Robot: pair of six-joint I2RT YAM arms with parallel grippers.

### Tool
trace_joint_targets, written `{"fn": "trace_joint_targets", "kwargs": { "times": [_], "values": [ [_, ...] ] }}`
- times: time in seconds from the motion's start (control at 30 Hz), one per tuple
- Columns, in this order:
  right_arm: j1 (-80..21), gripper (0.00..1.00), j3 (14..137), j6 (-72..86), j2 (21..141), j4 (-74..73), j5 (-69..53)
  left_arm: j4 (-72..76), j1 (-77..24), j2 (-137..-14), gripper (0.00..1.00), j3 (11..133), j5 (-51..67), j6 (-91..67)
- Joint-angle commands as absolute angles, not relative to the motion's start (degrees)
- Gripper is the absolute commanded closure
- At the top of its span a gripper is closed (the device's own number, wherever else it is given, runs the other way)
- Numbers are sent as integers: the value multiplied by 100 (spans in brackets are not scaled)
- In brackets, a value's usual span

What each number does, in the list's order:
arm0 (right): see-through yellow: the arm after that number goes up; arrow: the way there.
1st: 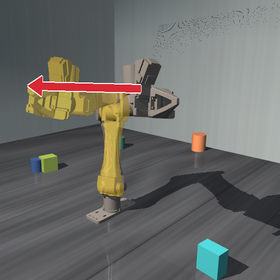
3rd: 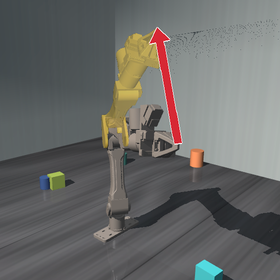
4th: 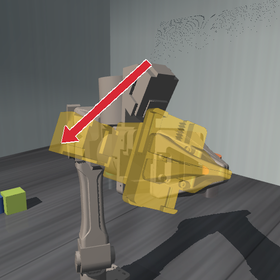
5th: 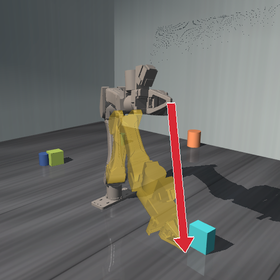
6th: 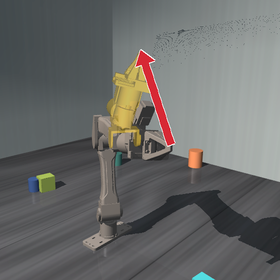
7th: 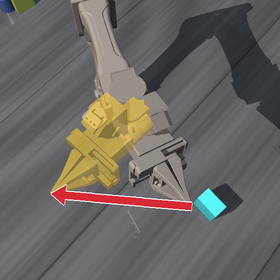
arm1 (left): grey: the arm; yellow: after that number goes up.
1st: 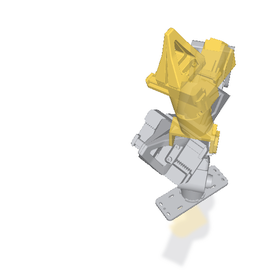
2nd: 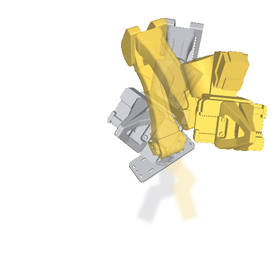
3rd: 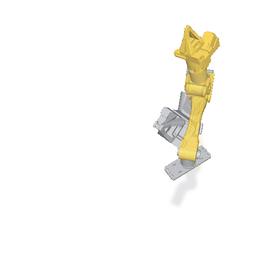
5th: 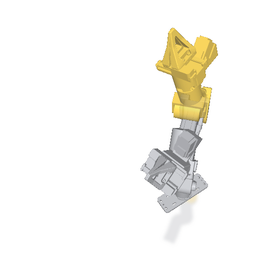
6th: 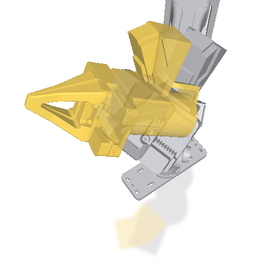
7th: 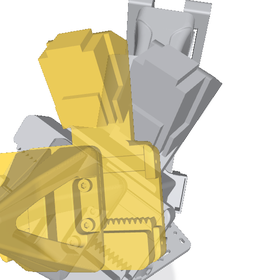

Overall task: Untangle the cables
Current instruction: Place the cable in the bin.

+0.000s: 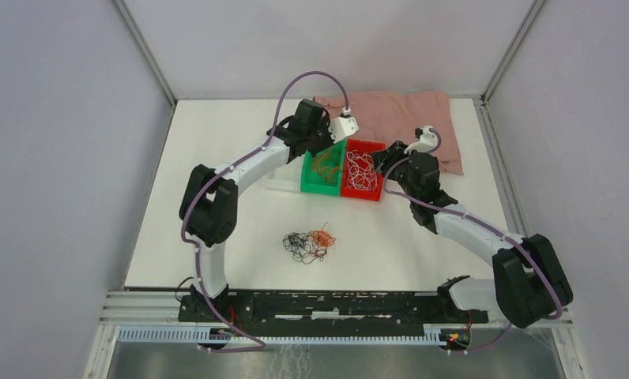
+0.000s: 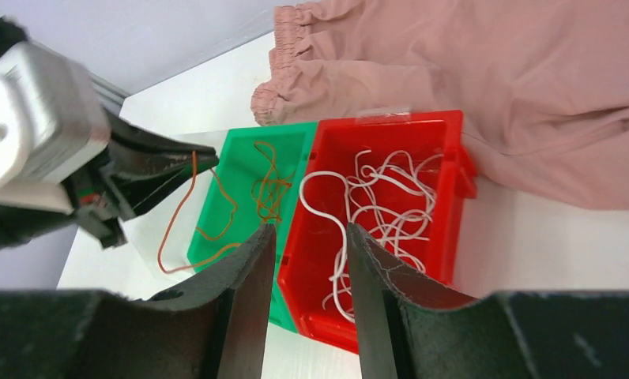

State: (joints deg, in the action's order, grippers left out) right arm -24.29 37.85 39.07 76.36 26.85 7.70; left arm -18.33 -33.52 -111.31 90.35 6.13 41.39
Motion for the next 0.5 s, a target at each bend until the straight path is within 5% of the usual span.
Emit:
{"fn": "trace_joint_targets", "kwargs": {
  "times": [0.0, 0.2, 0.27, 0.4, 0.47],
  "values": [
    [-2305, 56, 3406, 3783, 7009, 2749, 1028, -1498, -3408, -11455, 97, 9569, 884, 3659],
    [-2238, 56, 3158, 3966, 6791, 2755, 937, -1312, -3376, -11728, 97, 9381, 657, 3753],
    [-2227, 56, 3156, 4005, 6785, 2751, 888, -1459, -3346, -11772, 90, 9383, 617, 3852],
    [-2211, 57, 3232, 4023, 6757, 2689, 813, -2066, -3232, -11728, 44, 9624, 725, 4107],
    [-2208, 57, 3295, 4040, 6776, 2664, 760, -2212, -3165, -11629, 30, 9703, 786, 4303]
  ]
}}
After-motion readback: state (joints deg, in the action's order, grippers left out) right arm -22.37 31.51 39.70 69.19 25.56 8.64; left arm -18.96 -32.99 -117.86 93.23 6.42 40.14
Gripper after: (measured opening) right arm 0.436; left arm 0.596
